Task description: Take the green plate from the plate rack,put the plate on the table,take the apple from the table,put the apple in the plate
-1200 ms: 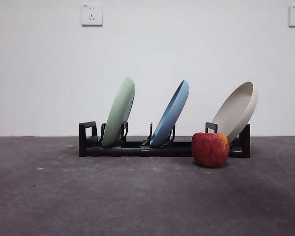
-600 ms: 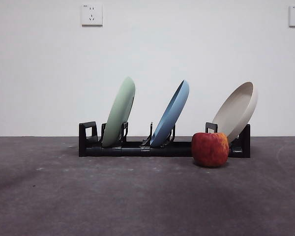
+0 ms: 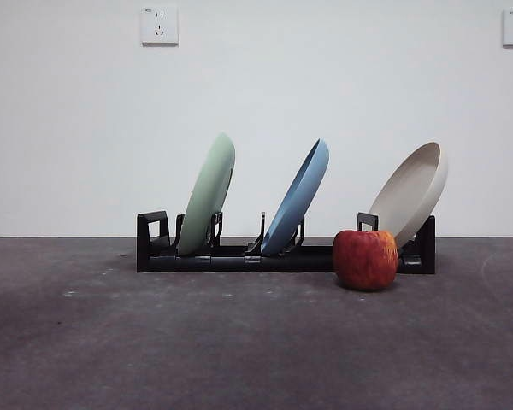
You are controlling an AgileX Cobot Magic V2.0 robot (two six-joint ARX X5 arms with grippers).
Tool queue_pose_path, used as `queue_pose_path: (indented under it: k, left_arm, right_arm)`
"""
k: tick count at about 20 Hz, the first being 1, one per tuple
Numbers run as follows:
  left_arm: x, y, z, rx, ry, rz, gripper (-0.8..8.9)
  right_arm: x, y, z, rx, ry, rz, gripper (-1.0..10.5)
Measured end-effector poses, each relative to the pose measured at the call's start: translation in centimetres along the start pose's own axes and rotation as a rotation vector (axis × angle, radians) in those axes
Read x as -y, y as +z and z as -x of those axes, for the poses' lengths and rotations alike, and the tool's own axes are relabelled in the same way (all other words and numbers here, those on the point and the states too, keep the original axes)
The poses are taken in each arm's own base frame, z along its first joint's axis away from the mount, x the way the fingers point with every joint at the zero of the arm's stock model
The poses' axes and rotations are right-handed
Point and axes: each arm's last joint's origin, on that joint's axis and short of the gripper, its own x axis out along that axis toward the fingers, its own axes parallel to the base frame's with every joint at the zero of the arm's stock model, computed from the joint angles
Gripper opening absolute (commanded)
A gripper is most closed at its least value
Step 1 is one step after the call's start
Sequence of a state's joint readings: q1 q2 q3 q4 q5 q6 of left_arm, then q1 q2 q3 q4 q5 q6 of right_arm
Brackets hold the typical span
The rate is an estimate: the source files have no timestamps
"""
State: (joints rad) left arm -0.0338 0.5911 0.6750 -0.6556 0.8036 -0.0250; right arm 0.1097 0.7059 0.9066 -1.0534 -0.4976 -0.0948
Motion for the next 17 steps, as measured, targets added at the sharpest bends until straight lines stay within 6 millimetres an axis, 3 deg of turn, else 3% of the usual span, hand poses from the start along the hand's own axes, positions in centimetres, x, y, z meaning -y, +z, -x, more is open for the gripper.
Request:
queue_pose_path:
  k: [6, 8, 9, 10, 11, 17]
  left_arm:
    - [0.03, -0.66, 0.02, -0.052, -0.011, -0.004, 0.19]
    - [0.03, -0.66, 0.02, -0.053, -0.011, -0.004, 2.65]
    - [0.03, -0.66, 0.02, -0.053, -0.011, -0.004, 4.48]
    - [0.03, -0.66, 0.02, -0.053, -0.011, -0.004, 5.26]
    - [0.03, -0.66, 0.02, -0.053, -0.011, -0.004, 5.34]
    - [0.03, -0.66, 0.02, -0.052, -0.011, -0.004, 5.34]
  right_arm:
    - [-0.21, -0.66, -0.04, -0.068, 0.017, 0.021, 0.3]
    - [-0.2, -0.65, -0.06, -0.068, 0.017, 0.023, 2.7]
    - [-0.2, -0.65, -0.06, -0.068, 0.016, 0.023, 4.4]
    - [-0.2, -0.65, -0.06, -0.068, 0.016, 0.023, 5.5]
    - [-0.2, -0.65, -0.06, -0.068, 0.016, 0.023, 6.1]
    - [-0.2, -0.65, -0.06, -0.069, 0.015, 0.016, 6.1]
